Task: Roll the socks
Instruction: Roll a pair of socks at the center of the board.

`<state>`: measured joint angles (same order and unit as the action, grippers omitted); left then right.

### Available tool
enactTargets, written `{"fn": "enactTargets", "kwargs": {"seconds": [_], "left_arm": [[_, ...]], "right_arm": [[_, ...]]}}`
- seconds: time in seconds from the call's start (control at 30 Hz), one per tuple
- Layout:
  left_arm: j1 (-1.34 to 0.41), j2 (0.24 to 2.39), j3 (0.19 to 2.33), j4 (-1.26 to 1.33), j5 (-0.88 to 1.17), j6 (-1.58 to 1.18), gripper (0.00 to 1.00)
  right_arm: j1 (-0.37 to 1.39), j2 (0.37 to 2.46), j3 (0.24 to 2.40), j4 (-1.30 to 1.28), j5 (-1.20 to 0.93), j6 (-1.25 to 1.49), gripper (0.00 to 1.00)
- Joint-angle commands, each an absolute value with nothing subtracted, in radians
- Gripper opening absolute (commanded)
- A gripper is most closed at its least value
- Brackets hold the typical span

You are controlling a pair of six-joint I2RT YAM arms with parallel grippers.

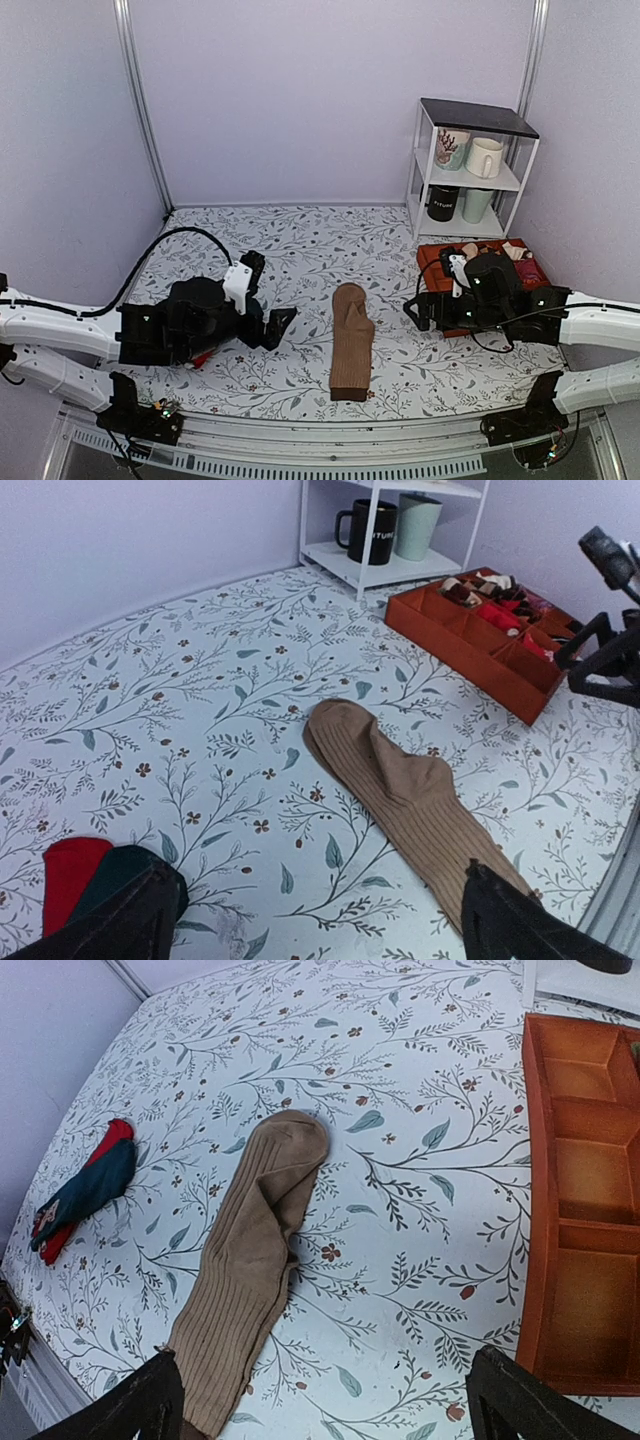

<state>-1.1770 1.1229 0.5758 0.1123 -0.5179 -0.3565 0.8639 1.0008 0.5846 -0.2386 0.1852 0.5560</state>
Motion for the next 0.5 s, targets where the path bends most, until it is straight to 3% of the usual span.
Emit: {"fn": "enactTargets", "kwargs": {"seconds": [0.0, 0.3, 0.47], "left_arm": [[-1.177, 1.074, 0.514, 0.226, -0.452, -0.252, 1.0], [-1.176, 0.965, 0.382, 0.402, -0.307, -0.186, 0.99], [-1.179, 1.021, 0.288, 0.574, -0.127, -0.15, 0.99]], "right_arm": [[0.871, 0.959, 0.559, -0.239, 0.141, 0.503, 1.0], [0.879, 0.987, 0.419, -0.003, -0.069, 0.385, 1.0], [1.03, 0.989, 0.281, 0.249, -0.105, 0.285, 0.99]]}}
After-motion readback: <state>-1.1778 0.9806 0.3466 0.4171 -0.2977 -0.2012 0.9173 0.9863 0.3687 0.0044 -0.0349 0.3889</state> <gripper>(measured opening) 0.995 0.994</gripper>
